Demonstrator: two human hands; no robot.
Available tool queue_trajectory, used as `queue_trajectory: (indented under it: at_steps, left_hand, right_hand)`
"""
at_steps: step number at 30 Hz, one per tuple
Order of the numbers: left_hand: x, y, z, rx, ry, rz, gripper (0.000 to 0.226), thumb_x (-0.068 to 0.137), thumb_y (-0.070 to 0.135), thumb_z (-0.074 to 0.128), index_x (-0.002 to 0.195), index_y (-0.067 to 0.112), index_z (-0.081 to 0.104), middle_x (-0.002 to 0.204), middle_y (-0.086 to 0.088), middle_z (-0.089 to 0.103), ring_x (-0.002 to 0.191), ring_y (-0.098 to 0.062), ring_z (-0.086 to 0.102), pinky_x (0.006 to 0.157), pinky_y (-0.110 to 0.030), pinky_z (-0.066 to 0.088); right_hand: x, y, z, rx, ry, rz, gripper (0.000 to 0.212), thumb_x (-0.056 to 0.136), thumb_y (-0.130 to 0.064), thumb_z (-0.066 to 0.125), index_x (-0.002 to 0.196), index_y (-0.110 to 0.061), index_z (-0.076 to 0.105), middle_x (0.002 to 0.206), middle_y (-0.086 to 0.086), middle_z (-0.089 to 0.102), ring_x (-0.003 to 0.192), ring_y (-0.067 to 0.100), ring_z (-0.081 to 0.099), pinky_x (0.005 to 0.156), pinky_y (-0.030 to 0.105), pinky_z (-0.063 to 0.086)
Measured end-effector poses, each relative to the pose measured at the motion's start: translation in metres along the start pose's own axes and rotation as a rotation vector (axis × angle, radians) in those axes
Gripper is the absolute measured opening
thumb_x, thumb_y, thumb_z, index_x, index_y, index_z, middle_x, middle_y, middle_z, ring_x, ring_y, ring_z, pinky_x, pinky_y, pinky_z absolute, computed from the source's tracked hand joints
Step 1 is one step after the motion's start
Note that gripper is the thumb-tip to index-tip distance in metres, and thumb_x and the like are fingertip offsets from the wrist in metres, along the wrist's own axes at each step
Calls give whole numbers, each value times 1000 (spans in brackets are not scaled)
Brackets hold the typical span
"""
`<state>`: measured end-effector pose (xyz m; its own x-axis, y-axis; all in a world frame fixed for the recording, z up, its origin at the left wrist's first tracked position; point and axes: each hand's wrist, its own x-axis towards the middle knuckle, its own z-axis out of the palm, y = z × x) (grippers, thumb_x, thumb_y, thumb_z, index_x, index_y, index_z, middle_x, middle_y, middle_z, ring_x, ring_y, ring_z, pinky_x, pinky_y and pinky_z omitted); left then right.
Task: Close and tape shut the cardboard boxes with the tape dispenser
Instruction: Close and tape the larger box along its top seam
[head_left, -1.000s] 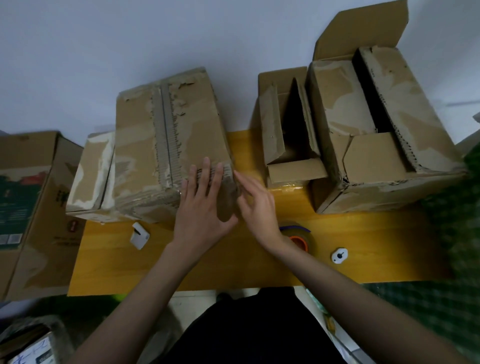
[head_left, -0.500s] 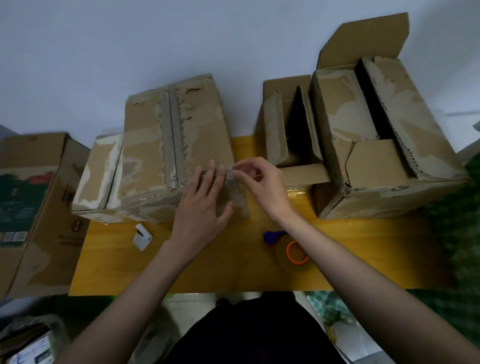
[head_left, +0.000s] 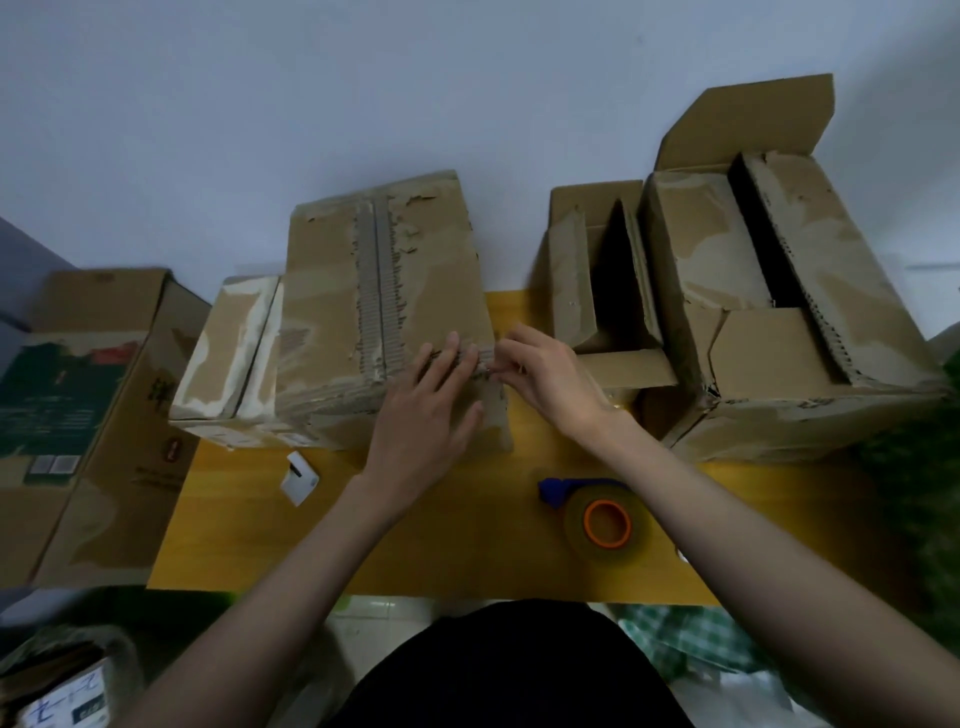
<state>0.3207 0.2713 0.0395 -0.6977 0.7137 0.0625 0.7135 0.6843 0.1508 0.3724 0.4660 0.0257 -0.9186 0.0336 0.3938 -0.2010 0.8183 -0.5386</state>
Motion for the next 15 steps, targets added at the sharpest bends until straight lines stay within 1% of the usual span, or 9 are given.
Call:
queue_trajectory:
  at_steps: [1, 3, 5, 7, 9, 10, 12, 13, 15]
  left_hand:
    - [3, -1, -2, -13, 20, 1, 65, 99, 57, 27, 157, 28, 34, 164, 2, 29, 149, -27, 29, 118, -45, 31]
    - [13, -3, -6, -72, 94, 23, 56, 100, 53, 36, 143, 24, 57, 151, -2, 51, 128, -29, 48, 105, -47, 45]
    - [25, -8, -8, -154, 167, 41, 46, 97, 49, 48, 124, 20, 72, 131, -3, 65, 111, -28, 55, 94, -48, 49]
    - [35, -13, -10, -213, 176, 59, 35, 91, 42, 65, 112, 18, 77, 116, -3, 68, 105, -28, 56, 90, -48, 51]
    - [39, -17, -8, -219, 195, 92, 28, 83, 33, 77, 105, 16, 79, 105, -3, 67, 101, -26, 57, 85, -45, 53]
    - [40, -17, -7, -209, 220, 113, 26, 81, 30, 80, 102, 15, 80, 100, -3, 66, 98, -25, 57, 82, -43, 54]
    - [38, -18, -3, -189, 287, 149, 24, 80, 29, 80, 98, 12, 79, 95, -2, 65, 93, -23, 57, 77, -36, 54]
    - [37, -18, 0, -184, 320, 157, 24, 80, 29, 79, 97, 12, 79, 94, -3, 65, 92, -23, 57, 76, -34, 52]
    - [35, -18, 4, -199, 369, 163, 24, 79, 24, 81, 99, 10, 79, 96, -3, 67, 93, -23, 58, 76, -33, 52]
  right_hand:
    - [-1, 2, 2, 13, 15, 0, 13, 93, -13, 68, 85, -13, 57, 89, 0, 50, 75, 17, 53, 63, 41, 51]
    - [-2, 4, 7, 81, 46, 25, 11, 93, -9, 67, 84, -11, 61, 90, -1, 51, 76, 16, 55, 65, 42, 52]
    - [-4, 6, 10, 144, 74, 56, 12, 92, -5, 68, 85, -13, 63, 90, -5, 52, 77, 13, 55, 67, 38, 53]
    - [-4, 7, 9, 165, 79, 78, 15, 91, -1, 69, 86, -15, 67, 91, -8, 53, 79, 8, 56, 68, 28, 52]
    - [-3, 5, 3, 154, 60, 92, 19, 88, 4, 68, 86, -14, 69, 90, -9, 54, 79, 2, 52, 70, 17, 44]
    - [-2, 2, 0, 147, 41, 104, 22, 87, 5, 68, 84, -17, 67, 89, -9, 54, 79, 2, 51, 70, 16, 43]
    - [2, -4, -3, 122, 1, 136, 29, 85, -3, 74, 81, -27, 57, 87, -8, 53, 76, 7, 52, 67, 25, 47]
    - [3, -8, -4, 101, -21, 149, 33, 84, -10, 78, 80, -29, 52, 87, -7, 51, 75, 10, 53, 66, 28, 49]
    - [6, -16, -3, 53, -62, 151, 33, 83, -18, 80, 80, -29, 49, 92, -6, 46, 76, 12, 50, 67, 29, 49]
